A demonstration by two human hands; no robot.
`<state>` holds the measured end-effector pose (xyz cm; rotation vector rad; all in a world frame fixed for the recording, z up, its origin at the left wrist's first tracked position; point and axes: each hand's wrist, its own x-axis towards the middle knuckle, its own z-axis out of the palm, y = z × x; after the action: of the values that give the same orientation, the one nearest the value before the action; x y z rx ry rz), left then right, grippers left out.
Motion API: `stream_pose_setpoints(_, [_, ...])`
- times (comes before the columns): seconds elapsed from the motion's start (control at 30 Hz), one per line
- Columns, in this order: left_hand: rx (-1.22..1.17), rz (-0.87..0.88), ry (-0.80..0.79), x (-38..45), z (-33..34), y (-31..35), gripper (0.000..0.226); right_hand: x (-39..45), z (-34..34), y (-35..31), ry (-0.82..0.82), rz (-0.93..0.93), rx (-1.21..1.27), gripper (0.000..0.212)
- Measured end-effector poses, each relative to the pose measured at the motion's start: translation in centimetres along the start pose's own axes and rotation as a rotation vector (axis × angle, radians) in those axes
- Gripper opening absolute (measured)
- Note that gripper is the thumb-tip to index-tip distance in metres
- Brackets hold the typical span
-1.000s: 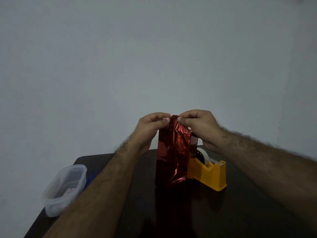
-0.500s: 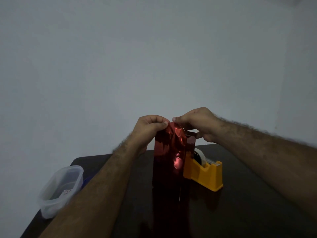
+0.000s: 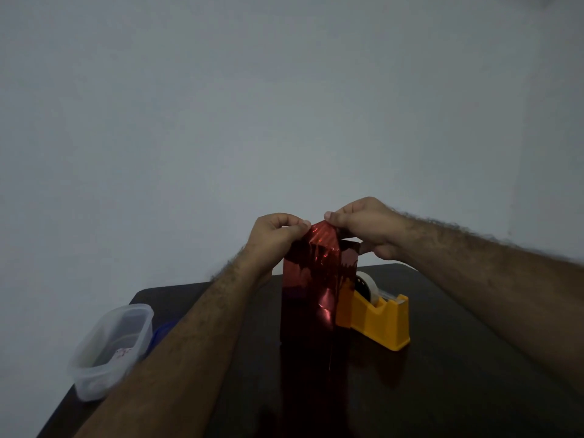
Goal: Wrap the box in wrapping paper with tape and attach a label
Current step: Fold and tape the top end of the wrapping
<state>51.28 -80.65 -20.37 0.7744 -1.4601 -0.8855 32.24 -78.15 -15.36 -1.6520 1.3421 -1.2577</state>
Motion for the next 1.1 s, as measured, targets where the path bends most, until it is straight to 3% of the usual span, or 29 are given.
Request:
stream_pose_setpoints(0.17, [0.023, -0.015, -0.001, 0.1, 0.0, -0.1, 0.03, -0.2, 0.1, 0.0, 0.018, 0.0, 0.052, 0.026])
stream_pose_setpoints(0.3, [0.016, -0.039, 0.013, 0.3, -0.1, -0.3, 0.032, -1.2, 0.0, -0.2, 0.148, -0.009, 0.135, 0.042])
stream_pose_setpoints(0.5, [0.006, -0.049, 0.0, 0.4, -0.1, -0.2, 0.034, -2.0, 1.1, -0.1, 0.217, 0.019, 0.039, 0.053])
stream_pose_setpoints(0.77, [-0.014, -0.032, -0.039, 0.1, 0.0, 0.3, 0.029, -1.8, 2.0, -1.3, 0.159, 0.123, 0.14, 0.013])
stream_pose_setpoints(1.03, [0.053, -0.077, -0.054, 0.1, 0.0, 0.2, 0.037, -1.1, 1.1, -0.3, 0.162, 0.148, 0.135, 0.011])
stream_pose_setpoints(1.1, [0.054, -0.082, -0.051, 0.1, 0.1, 0.3, 0.038, -1.1, 0.7, -0.2, 0.139, 0.146, 0.136, 0.023])
